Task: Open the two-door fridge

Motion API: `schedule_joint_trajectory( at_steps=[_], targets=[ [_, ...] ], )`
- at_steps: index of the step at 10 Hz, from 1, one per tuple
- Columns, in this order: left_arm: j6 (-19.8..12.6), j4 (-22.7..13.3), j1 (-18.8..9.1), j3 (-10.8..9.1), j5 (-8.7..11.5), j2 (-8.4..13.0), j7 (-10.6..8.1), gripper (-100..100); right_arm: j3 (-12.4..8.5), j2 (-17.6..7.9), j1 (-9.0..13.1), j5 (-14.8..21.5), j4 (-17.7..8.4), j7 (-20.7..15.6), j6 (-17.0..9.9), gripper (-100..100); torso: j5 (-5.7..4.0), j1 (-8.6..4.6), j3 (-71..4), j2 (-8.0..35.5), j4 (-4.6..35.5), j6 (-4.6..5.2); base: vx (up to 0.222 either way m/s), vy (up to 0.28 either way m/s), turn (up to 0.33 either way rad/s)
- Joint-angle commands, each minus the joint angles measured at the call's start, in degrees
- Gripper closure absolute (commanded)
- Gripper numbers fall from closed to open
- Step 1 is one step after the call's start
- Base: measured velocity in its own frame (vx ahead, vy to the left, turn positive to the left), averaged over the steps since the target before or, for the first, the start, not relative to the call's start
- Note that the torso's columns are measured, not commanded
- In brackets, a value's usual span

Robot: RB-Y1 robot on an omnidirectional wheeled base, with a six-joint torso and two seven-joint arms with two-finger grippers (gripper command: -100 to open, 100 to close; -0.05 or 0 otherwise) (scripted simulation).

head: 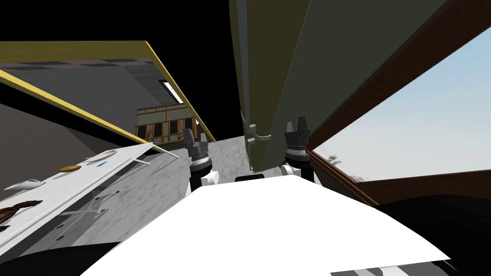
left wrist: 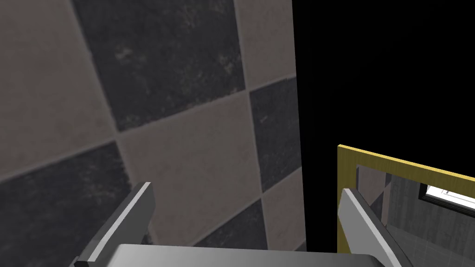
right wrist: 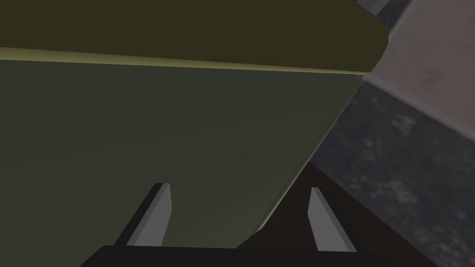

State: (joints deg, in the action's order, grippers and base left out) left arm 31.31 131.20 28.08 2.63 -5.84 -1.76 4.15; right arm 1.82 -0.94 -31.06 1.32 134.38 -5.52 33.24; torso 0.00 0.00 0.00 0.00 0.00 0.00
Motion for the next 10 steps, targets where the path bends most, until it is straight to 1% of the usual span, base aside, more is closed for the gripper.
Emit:
schedule_joint_trajectory(
  at_steps=[1, 3, 9, 10],
  targets=[
    [0.00, 0.00, 0.00, 0.00, 0.00, 0.00, 0.00, 0, 0.00, 0.00, 0.00, 0.00, 0.00, 0.00, 0.00, 0, 0.00, 0.00, -4.67, 2.32, 2.35, 0.00, 0.000, 0.000, 0.000],
    [0.00, 0.01, 0.00, 0.00, 0.00, 0.00, 0.00, 0, 0.00, 0.00, 0.00, 0.00, 0.01, 0.00, 0.00, 0, 0.00, 0.00, -20.14, 10.03, 10.06, 0.00, 0.000, 0.000, 0.000],
    [0.01, 0.02, 0.00, 0.00, 0.00, 0.00, 0.00, 0, 0.00, 0.00, 0.00, 0.00, 0.02, 0.00, 0.01, 0, 0.00, 0.00, -70.73, 35.39, 35.37, 0.00, 0.000, 0.000, 0.000],
    [0.01, 0.02, 0.00, 0.00, 0.00, 0.00, 0.00, 0, -0.23, -1.71, 0.09, 0.57, -0.11, -0.60, 0.00, -100, 0.00, 0.00, -79.19, 39.62, 39.60, 0.00, 0.007, 0.009, -0.008]
  ],
)
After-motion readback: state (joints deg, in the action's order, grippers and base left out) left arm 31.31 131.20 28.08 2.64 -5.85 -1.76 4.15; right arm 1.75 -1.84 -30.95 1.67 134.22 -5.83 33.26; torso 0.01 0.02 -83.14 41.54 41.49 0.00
